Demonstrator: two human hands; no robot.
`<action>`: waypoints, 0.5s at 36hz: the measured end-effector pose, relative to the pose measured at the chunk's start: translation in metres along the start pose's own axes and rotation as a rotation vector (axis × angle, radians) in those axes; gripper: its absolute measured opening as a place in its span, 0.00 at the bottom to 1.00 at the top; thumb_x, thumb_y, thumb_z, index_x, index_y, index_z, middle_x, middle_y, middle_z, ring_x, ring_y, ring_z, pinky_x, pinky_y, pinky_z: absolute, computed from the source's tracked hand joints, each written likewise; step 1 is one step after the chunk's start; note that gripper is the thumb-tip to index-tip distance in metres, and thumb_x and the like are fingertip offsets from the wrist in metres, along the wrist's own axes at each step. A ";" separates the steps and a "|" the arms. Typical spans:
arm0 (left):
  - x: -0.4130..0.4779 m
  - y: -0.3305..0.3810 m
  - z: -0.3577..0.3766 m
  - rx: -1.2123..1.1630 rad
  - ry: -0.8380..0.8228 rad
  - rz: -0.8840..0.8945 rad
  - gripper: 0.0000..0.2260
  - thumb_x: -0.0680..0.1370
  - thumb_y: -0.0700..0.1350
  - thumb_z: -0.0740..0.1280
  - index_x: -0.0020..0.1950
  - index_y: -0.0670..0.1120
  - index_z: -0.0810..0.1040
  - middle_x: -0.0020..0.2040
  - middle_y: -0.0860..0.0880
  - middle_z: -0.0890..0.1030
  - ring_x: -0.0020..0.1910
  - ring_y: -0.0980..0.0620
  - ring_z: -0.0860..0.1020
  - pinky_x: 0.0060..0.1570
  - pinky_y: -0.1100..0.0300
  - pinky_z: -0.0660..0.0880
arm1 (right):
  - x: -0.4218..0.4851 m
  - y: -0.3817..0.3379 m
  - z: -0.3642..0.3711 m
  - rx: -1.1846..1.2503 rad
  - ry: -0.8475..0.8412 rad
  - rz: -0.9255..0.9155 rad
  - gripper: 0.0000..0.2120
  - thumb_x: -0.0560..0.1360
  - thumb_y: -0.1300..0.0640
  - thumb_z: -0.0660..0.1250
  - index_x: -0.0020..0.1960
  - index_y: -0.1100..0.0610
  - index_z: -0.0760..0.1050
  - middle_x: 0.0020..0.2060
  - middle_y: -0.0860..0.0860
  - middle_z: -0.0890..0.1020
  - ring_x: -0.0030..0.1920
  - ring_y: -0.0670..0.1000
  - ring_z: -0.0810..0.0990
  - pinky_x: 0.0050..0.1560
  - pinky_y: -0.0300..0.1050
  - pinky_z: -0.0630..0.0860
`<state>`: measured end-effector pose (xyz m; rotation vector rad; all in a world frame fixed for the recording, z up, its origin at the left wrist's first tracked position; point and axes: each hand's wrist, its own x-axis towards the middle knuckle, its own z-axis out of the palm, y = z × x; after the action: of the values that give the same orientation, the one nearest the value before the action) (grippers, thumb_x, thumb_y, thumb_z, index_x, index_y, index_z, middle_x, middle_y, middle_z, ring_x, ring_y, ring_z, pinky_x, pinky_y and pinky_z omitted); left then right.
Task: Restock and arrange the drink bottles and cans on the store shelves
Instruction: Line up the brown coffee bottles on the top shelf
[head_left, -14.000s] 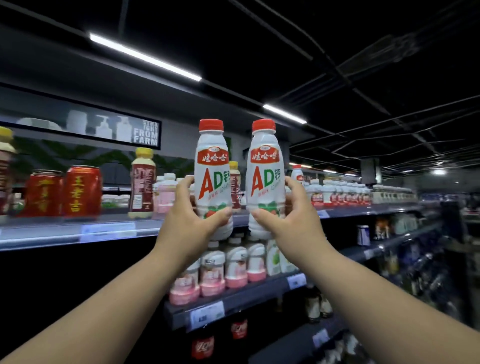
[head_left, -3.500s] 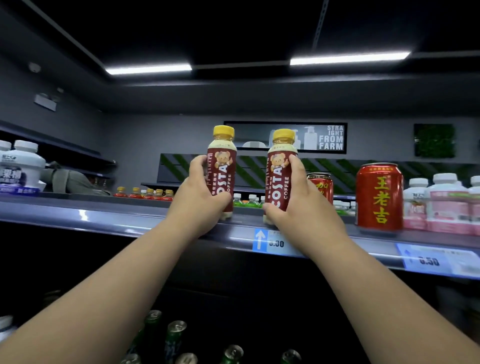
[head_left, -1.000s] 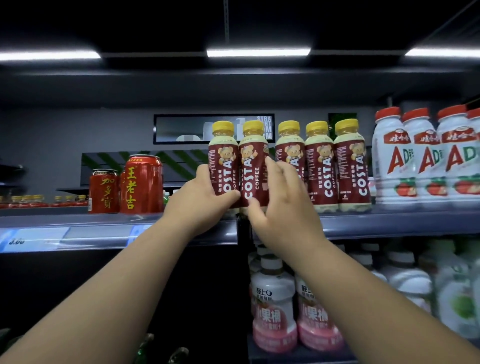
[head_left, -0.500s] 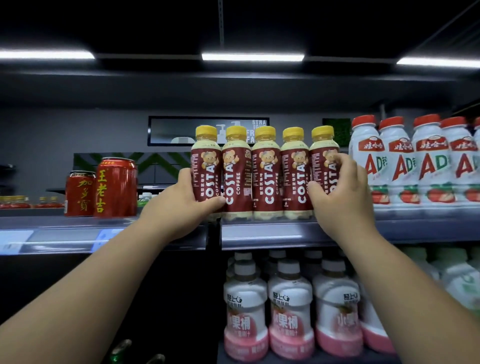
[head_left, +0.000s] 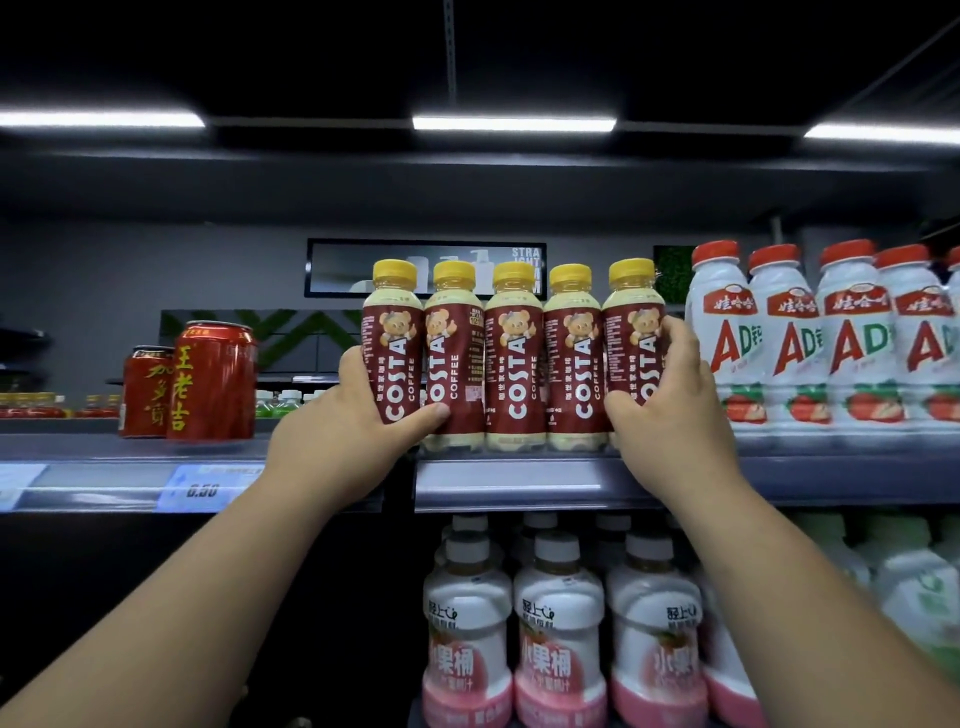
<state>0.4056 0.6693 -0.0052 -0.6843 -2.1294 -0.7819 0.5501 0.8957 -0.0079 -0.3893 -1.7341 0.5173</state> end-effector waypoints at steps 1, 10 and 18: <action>0.000 0.000 0.000 0.001 -0.002 -0.001 0.39 0.69 0.75 0.60 0.70 0.52 0.57 0.58 0.50 0.80 0.52 0.44 0.79 0.42 0.52 0.70 | 0.000 0.001 0.000 -0.002 0.000 -0.003 0.37 0.74 0.53 0.67 0.78 0.45 0.53 0.65 0.52 0.72 0.55 0.54 0.73 0.52 0.51 0.73; 0.000 0.000 0.001 0.009 0.013 -0.004 0.38 0.71 0.75 0.57 0.72 0.52 0.57 0.57 0.51 0.79 0.47 0.47 0.77 0.41 0.53 0.69 | -0.002 0.004 0.000 -0.007 0.006 -0.022 0.37 0.76 0.53 0.67 0.79 0.45 0.52 0.64 0.52 0.71 0.53 0.51 0.70 0.50 0.49 0.70; -0.001 -0.001 0.001 0.020 0.027 -0.004 0.36 0.74 0.72 0.58 0.73 0.52 0.57 0.58 0.50 0.79 0.52 0.45 0.79 0.42 0.53 0.70 | -0.003 0.004 -0.001 -0.037 0.013 -0.031 0.37 0.77 0.53 0.67 0.80 0.45 0.51 0.66 0.53 0.70 0.53 0.50 0.69 0.51 0.48 0.70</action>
<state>0.4054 0.6691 -0.0064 -0.6559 -2.1116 -0.7670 0.5513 0.8973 -0.0120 -0.3908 -1.7365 0.4604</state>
